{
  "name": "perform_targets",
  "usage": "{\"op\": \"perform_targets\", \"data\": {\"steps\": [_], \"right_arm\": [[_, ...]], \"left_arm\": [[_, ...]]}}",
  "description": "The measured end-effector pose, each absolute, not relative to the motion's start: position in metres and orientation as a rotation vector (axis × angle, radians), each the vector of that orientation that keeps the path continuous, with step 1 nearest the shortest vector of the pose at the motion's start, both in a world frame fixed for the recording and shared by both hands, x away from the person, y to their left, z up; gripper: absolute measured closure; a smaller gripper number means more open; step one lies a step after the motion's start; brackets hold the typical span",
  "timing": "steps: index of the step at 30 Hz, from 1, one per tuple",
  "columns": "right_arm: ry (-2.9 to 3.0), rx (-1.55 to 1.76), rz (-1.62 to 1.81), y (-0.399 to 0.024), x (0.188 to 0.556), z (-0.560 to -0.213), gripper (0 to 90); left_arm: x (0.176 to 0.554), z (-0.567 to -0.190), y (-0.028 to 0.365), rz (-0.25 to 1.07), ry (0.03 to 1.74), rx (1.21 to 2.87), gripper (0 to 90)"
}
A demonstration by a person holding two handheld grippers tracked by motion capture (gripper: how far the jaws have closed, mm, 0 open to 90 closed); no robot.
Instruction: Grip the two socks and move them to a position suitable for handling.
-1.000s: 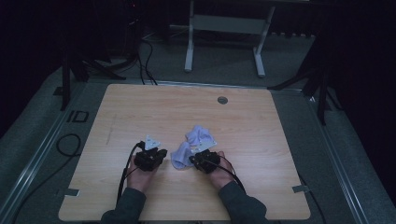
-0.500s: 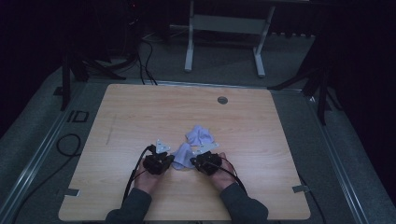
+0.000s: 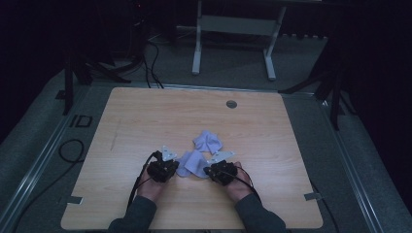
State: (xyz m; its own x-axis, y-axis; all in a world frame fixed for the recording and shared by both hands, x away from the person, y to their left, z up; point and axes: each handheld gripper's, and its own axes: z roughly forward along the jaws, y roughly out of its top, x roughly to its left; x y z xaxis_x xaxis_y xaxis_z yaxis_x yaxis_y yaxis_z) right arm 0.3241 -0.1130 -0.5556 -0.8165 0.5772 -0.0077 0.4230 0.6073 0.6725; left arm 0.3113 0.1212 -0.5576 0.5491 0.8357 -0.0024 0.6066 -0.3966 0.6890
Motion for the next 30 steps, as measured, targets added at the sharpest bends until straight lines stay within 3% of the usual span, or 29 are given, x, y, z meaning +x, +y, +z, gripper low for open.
{"op": "perform_targets", "data": {"steps": [11,16,22,30], "right_arm": [[2.606,0.861,1.009,-0.137,0.319,-0.555,89.9],[2.606,0.854,1.008,-0.139,0.318,-0.555,89.9],[2.608,0.845,1.009,-0.14,0.318,-0.556,89.8],[2.623,0.833,1.015,-0.147,0.317,-0.555,89.8]], "left_arm": [[0.307,-0.553,0.125,0.451,1.161,2.129,89.3],[0.296,-0.543,0.109,0.429,1.057,2.123,89.3],[0.294,-0.556,0.089,0.394,1.018,2.208,89.2],[0.294,-0.555,0.103,0.375,1.058,2.209,89.4]]}}
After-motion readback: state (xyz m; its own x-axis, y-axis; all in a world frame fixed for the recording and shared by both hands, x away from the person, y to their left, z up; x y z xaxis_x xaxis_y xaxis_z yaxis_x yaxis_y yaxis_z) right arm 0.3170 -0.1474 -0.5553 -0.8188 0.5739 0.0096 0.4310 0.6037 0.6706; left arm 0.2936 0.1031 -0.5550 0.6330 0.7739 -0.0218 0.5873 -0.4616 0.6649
